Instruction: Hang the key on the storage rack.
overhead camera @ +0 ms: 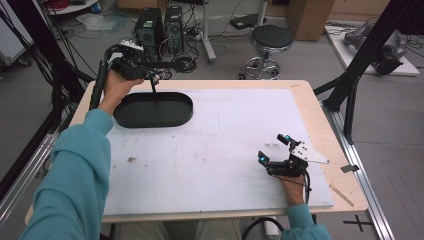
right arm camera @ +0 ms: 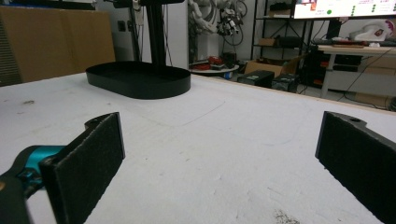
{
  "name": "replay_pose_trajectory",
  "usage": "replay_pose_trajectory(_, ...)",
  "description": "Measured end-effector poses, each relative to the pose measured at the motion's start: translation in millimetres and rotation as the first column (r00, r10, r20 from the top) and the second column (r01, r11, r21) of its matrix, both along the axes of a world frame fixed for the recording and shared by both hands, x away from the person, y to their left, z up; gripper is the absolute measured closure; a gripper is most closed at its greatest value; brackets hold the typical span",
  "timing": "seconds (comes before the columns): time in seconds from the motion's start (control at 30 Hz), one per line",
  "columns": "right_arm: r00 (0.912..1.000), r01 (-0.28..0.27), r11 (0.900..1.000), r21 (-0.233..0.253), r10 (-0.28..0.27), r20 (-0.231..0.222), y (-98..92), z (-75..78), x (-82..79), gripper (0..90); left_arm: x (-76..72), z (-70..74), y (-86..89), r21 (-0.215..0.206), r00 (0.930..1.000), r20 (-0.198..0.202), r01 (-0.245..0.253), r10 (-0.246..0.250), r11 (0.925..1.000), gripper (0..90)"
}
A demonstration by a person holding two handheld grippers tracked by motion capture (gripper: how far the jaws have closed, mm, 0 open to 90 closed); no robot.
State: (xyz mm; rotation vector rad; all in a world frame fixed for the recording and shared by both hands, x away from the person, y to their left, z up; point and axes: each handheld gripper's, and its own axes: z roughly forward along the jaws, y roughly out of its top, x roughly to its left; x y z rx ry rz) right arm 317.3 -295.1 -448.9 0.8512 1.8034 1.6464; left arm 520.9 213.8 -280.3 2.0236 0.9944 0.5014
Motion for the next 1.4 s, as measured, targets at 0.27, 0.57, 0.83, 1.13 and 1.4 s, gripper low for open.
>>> replay_pose_trajectory(0.27,1.0000,0.006,1.000,0.000,-0.006,0.000,0.1,-0.1,0.1,0.4,4.0,-0.6,1.7,-0.021,1.0000,-0.007,-0.006,0.006,0.9998,88.1)
replay_pose_trajectory(0.57,0.9999,0.010,1.000,0.002,-0.010,-0.005,0.2,-0.2,-0.2,0.4,9.0,-2.9,1.8,-0.026,0.9995,-0.016,-0.029,0.029,0.9993,87.3)
replay_pose_trajectory(0.83,0.9999,0.011,1.000,-0.005,-0.011,-0.001,0.3,-0.1,-0.2,0.4,8.5,-1.2,7.2,-0.037,0.9980,0.001,-0.063,0.063,0.9973,76.6)
replay_pose_trajectory(1.13,1.0000,0.008,1.000,-0.009,-0.008,0.004,0.6,-0.2,-0.2,0.4,-8.2,5.4,14.0,-0.078,0.9910,0.126,-0.036,0.046,0.9963,49.2)
replay_pose_trajectory(1.4,0.9999,0.009,1.000,-0.016,-0.009,0.006,1.5,-0.2,-0.3,0.4,-50.6,3.3,23.1,-0.147,0.9788,0.193,0.098,-0.069,0.9843,1.6)
